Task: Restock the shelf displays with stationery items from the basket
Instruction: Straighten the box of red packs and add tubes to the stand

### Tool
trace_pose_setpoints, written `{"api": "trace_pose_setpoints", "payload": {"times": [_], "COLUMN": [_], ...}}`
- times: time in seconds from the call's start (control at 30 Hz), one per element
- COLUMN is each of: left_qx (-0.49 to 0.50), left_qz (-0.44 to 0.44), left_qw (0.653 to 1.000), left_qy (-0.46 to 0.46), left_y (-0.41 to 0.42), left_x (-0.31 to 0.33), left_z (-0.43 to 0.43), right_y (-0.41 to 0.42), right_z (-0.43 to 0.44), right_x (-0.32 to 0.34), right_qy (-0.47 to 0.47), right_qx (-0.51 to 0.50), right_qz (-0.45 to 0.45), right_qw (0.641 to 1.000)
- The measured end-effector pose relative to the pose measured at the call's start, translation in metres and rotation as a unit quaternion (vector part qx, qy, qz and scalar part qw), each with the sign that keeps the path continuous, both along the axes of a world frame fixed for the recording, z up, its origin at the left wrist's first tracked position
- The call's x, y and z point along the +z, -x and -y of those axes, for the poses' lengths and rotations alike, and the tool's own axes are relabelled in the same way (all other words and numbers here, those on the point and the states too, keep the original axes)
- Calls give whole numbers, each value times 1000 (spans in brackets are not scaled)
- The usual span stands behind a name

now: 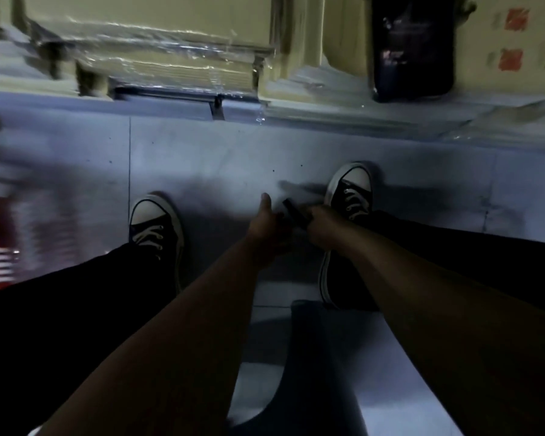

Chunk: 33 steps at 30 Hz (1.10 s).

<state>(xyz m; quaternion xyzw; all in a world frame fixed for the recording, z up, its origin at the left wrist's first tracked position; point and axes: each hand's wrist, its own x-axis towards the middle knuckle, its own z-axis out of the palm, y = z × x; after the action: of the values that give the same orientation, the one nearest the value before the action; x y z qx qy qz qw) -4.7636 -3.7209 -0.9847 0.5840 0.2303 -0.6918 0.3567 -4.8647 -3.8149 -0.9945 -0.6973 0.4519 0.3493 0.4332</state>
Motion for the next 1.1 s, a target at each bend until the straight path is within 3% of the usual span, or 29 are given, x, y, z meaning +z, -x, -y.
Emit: {"api": "trace_pose_setpoints", "payload": {"times": [0.27, 0.47, 0.67, 0.8, 0.9, 1.1], "left_qx": [118, 96, -7, 3, -106, -129], "left_qz": [-88, -35, 35, 7, 70, 137], "left_qw": [989, 994, 999, 999, 986, 951], "left_qy": [22, 23, 2, 51, 105, 247], "left_y": [-3, -17, -43, -73, -95, -144], "left_x": [18, 8, 15, 41, 71, 171], "left_z": [8, -1, -5, -7, -13, -7], "right_y": [-12, -20, -44, -65, -77, -101], "right_z": [-10, -16, -18, -10, 0, 20], "right_x": [-17, -18, -10, 24, 65, 185], "right_qy": [-27, -97, -83, -83, -48, -172], "right_qx": [-179, -363, -332, -341, -341, -396], "right_qz": [7, 56, 96, 132, 184, 339], "right_qw": [983, 925, 935, 927, 921, 836]}}
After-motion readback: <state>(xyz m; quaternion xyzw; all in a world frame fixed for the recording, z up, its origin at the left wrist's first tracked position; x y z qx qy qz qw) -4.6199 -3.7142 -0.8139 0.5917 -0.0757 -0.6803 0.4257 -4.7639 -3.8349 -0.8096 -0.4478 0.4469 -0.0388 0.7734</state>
